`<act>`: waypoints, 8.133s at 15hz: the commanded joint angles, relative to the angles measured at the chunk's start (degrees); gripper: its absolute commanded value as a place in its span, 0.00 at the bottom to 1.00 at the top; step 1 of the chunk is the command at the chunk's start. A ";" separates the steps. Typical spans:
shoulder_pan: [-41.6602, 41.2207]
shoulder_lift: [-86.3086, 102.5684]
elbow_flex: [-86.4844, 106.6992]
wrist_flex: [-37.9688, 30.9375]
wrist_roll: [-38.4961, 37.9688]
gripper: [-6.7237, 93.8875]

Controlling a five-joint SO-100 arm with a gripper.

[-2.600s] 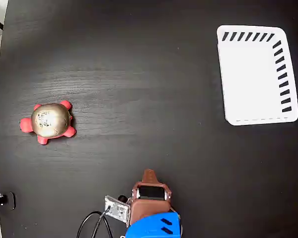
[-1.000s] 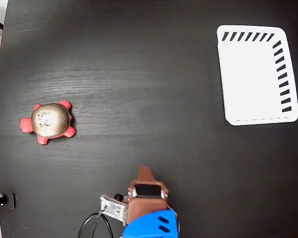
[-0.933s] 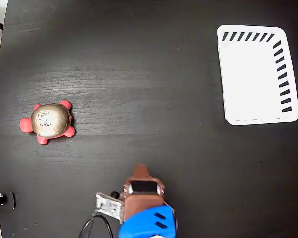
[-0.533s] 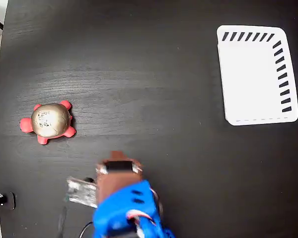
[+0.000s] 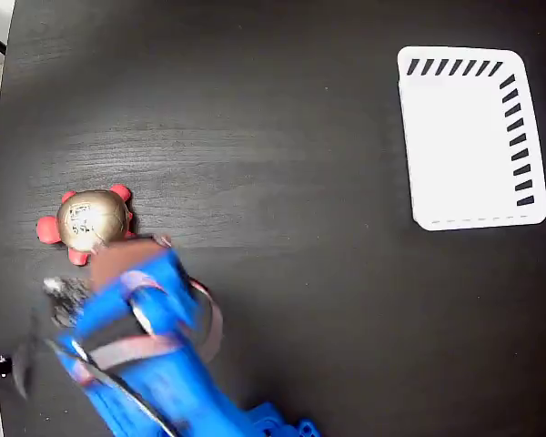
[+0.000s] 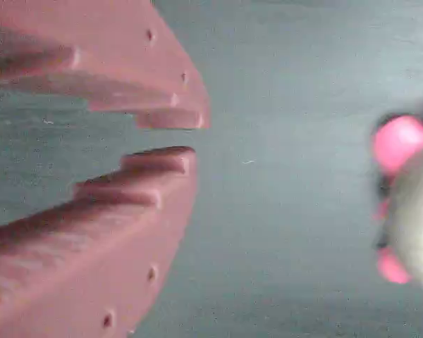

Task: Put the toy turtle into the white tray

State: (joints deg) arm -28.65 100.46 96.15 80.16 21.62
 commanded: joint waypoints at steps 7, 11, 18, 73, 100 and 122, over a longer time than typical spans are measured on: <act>-5.27 -26.10 -30.76 7.91 -2.81 0.21; -8.17 -30.15 -33.05 8.70 -2.11 0.45; -10.90 -36.30 -33.93 7.56 -2.37 0.65; 60.64 -47.90 -68.12 4.22 -11.78 0.06; 42.63 -21.53 -42.71 4.13 -4.22 0.06; 21.71 80.77 68.03 -14.33 -15.12 0.06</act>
State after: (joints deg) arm -6.77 178.15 164.44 62.67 6.50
